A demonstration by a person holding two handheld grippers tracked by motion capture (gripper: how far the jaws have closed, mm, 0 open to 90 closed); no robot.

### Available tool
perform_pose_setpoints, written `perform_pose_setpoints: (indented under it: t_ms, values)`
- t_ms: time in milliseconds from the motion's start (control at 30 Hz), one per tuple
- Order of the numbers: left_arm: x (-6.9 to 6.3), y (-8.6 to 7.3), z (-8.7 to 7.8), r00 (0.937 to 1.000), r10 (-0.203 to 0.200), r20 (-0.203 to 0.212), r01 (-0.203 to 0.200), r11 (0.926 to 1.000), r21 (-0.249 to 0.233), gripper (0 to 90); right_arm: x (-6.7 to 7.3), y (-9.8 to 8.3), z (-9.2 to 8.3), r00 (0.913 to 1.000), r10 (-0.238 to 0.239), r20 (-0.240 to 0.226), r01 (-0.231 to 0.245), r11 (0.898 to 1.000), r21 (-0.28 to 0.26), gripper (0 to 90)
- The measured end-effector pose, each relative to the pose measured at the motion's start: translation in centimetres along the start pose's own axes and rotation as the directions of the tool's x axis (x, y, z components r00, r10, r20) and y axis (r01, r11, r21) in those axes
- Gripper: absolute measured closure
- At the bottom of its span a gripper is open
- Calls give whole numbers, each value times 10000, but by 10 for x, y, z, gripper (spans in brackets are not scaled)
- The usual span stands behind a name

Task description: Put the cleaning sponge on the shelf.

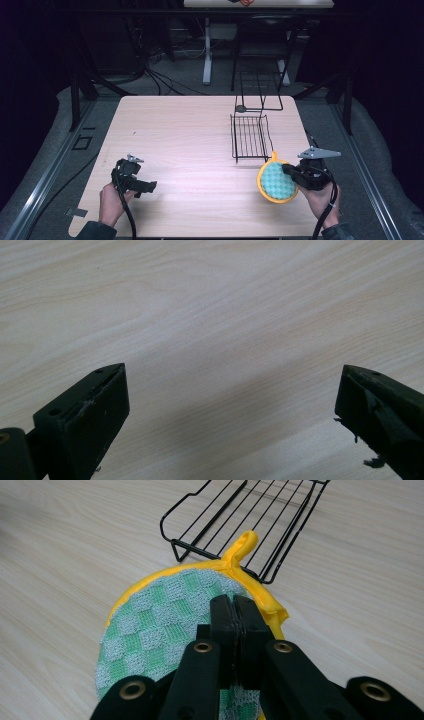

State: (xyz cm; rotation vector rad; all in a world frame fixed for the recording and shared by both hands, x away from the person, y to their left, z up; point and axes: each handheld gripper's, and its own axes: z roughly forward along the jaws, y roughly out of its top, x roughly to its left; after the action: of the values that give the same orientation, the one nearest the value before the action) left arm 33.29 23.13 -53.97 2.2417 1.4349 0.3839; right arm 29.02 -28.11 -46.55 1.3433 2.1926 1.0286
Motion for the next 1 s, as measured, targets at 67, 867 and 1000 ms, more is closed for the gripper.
perform_pose_setpoints:
  t_ms: [67, 867, 1000]
  values:
    - [0, 0, 0, 10000, -17, 20, 17, 10000, -12, 6, -1, 3, 0, 10000, -82, 9, 82, 10000, 17, 886]
    - [1, 0, -1, 10000, -20, 45, 20, 10000, -5, 3, 2, 63, 35, 9976, -591, 349, 607, 9971, -451, 889]
    - [1, 0, 0, 10000, 10, 71, -10, 10000, 10, 3, -4, 68, 45, 9982, -396, 447, 421, 9976, -554, 889]
